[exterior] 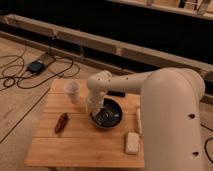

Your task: Drag the ceramic bowl in a circle

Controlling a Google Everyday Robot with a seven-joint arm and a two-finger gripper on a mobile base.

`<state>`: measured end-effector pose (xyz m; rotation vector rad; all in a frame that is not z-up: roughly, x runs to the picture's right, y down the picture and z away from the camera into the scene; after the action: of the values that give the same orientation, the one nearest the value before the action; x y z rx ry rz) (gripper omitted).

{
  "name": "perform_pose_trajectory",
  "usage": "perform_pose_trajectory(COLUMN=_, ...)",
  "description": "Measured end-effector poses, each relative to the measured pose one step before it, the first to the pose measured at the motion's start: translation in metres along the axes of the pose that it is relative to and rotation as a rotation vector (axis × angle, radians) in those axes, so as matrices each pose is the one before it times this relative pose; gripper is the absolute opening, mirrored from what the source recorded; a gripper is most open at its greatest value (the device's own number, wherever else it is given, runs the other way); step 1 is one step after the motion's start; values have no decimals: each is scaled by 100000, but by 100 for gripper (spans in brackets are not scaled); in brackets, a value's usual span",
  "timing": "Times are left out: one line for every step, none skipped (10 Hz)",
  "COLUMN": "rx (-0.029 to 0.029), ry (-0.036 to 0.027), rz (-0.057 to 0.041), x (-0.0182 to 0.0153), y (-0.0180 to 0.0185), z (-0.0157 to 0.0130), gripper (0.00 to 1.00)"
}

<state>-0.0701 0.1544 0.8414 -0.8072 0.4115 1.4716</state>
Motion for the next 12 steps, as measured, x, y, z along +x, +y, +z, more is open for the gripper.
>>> perform_pose_trajectory(rx=2523, ry=-1227, rz=2712, x=-512, y=-1441, z=-37, gripper=17)
perform_pose_trajectory(rx=3137, ry=-2072, rz=2445, x=-946, y=-1395, z=-133, gripper=17)
perform_pose_trajectory(rx=1815, ry=-1440, rz=1569, x=-697, y=-774, z=-122, gripper=17)
perform_pose_trajectory(rx=1849, ry=-1440, rz=1879, x=-779, y=-740, z=-122, gripper=17)
perform_pose_trajectory(rx=1510, ry=-1640, rz=1465, x=-818, y=-467, z=-136, gripper=17)
perform_pose_trajectory(rx=1236, ry=-1454, rz=431, x=-745, y=-132, z=-125, gripper=18)
perform_pose_trajectory(rx=677, ry=-784, rz=-376, x=-412, y=150, z=-75, gripper=23)
perform_pose_trajectory(rx=-40, ry=-230, rz=-220, x=-185, y=241, z=35, gripper=30)
perform_pose_trajectory(rx=-207, ry=-223, rz=122, x=-217, y=118, z=83, gripper=41)
perform_pose_trajectory(rx=-259, ry=-78, rz=344, x=-112, y=-30, z=111, gripper=51)
perform_pose_trajectory(rx=-80, ry=-386, rz=185, x=-155, y=-128, z=-26, gripper=62)
perform_pose_trajectory(rx=-11, ry=-541, rz=-199, x=-170, y=-123, z=-173, gripper=74)
